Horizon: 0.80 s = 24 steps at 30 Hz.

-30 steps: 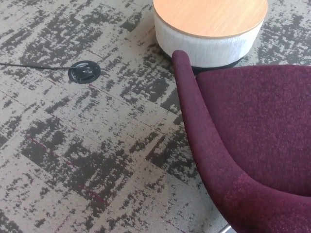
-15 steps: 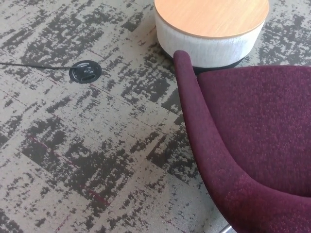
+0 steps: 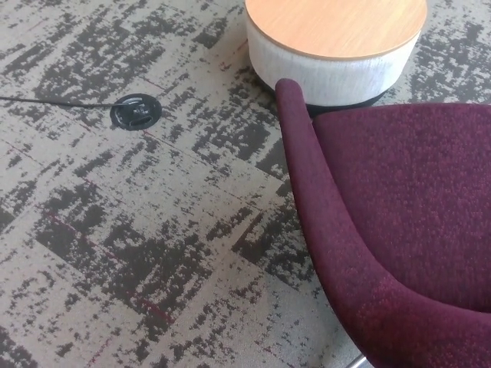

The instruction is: The robot walks towards a chair and uses its right hand to push it from the side in an anticlockwise direction to rotate it

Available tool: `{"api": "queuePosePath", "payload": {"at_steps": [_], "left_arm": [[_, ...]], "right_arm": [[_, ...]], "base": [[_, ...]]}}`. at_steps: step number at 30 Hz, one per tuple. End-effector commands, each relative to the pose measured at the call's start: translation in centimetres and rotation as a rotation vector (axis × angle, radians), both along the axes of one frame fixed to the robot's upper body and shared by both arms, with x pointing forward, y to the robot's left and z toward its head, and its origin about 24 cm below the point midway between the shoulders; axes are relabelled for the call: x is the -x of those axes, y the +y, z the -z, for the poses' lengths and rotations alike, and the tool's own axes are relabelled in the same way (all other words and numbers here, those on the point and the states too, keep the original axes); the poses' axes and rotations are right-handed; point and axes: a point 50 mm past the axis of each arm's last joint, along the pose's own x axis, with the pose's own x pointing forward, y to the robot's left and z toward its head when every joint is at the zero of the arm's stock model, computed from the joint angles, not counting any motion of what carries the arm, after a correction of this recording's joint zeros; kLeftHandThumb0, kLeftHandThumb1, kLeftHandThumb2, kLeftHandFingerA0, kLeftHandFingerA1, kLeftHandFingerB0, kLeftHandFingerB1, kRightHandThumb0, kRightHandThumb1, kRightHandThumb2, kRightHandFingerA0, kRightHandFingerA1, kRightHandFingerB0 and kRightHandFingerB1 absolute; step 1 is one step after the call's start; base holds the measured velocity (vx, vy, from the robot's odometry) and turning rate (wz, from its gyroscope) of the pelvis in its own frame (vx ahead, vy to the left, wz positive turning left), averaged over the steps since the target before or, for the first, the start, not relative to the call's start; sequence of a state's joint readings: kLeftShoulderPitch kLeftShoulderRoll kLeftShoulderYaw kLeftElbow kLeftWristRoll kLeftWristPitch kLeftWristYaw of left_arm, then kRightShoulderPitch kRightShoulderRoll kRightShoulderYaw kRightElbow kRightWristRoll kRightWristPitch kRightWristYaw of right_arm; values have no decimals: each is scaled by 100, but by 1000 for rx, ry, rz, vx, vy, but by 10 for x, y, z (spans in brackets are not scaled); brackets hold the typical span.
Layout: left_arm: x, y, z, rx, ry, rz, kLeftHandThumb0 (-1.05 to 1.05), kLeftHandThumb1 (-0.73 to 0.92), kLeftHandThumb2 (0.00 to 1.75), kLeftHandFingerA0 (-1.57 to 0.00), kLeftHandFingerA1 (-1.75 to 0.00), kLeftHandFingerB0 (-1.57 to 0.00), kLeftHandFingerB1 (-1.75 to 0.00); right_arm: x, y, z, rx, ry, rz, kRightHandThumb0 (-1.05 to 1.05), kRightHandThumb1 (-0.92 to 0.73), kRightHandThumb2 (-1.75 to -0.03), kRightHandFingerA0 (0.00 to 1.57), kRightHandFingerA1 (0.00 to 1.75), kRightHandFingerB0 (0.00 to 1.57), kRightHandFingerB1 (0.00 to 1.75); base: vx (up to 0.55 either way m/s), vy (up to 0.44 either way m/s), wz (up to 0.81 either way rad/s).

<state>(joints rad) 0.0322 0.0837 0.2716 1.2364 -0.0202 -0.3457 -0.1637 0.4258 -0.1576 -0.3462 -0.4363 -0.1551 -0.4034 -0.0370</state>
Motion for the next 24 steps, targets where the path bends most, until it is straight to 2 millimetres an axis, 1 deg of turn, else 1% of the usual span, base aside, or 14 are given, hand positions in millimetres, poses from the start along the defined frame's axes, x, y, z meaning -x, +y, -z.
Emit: {"api": "queuePosePath", "payload": {"at_steps": [1,2,5,6,7,8,10,13,14,15,16,17,18,24], "left_arm": [[-5,28,-11,-28,-43,-104,-88,66,103,-27,-56,-15,-44],[-5,29,-11,-22,-50,-113,-88,66,102,-26,-56,-13,-44],[-6,31,-12,-19,-64,-132,-86,65,102,-27,-57,-14,-46],[-7,31,-13,-26,-63,-129,-84,80,65,-32,-49,-20,-32],[-7,32,-13,-32,-60,-125,-84,80,65,-32,-49,-20,-32],[-8,33,-14,-43,-76,-125,-87,66,103,-28,-58,-16,-46],[-10,34,-15,-48,-83,-124,-84,66,104,-25,-58,-14,-46],[-12,37,-18,-76,-90,-118,-86,67,105,-27,-58,-16,-47],[-12,37,-18,-84,-88,-122,-83,65,105,-29,-58,-16,-46],[-13,38,-18,-87,-88,-125,-83,65,105,-29,-58,-16,-46],[-14,38,-18,-81,-98,-137,-85,82,65,-32,-52,-24,-35],[-15,39,-19,-74,-107,-152,-85,82,65,-32,-52,-24,-35],[-15,39,-20,-79,-115,-161,-84,82,65,-34,-51,-25,-34],[-20,40,-22,-67,-160,-222,-81,80,65,-36,-50,-27,-33]], "right_arm": [[-64,109,20,634,358,-327,-103,-67,-108,0,75,0,61],[-72,118,27,681,398,-352,-102,-90,-62,0,97,0,48],[-79,124,38,744,455,-365,-101,-89,-59,0,104,0,58],[-81,125,42,756,467,-367,-105,-69,-100,4,90,0,69],[-82,125,45,759,475,-368,-105,-69,-100,4,90,0,69],[-89,127,60,819,528,-376,-100,-91,-65,0,115,0,73],[-93,127,65,859,553,-379,-100,-90,-61,0,116,0,74],[-105,127,81,958,634,-385,-99,-88,-66,0,147,0,95],[-108,126,83,968,640,-383,-100,-92,-59,0,130,0,94],[-110,127,84,972,641,-380,-100,-92,-59,0,130,0,94],[-114,127,86,992,647,-376,-99,-91,-56,1,139,0,103],[-117,127,89,1016,655,-372,-99,-91,-56,1,139,0,103],[-121,127,93,1056,653,-369,-90,-62,-120,17,95,0,81],[-127,121,109,1181,755,-353,-100,-68,-123,21,102,0,86]], "base": [[0,0,0],[0,0,0],[0,0,0],[0,0,0],[0,0,0],[0,0,0],[0,0,0],[0,0,0],[0,0,0],[0,0,0],[0,0,0],[0,0,0],[0,0,0],[0,0,0]]}}
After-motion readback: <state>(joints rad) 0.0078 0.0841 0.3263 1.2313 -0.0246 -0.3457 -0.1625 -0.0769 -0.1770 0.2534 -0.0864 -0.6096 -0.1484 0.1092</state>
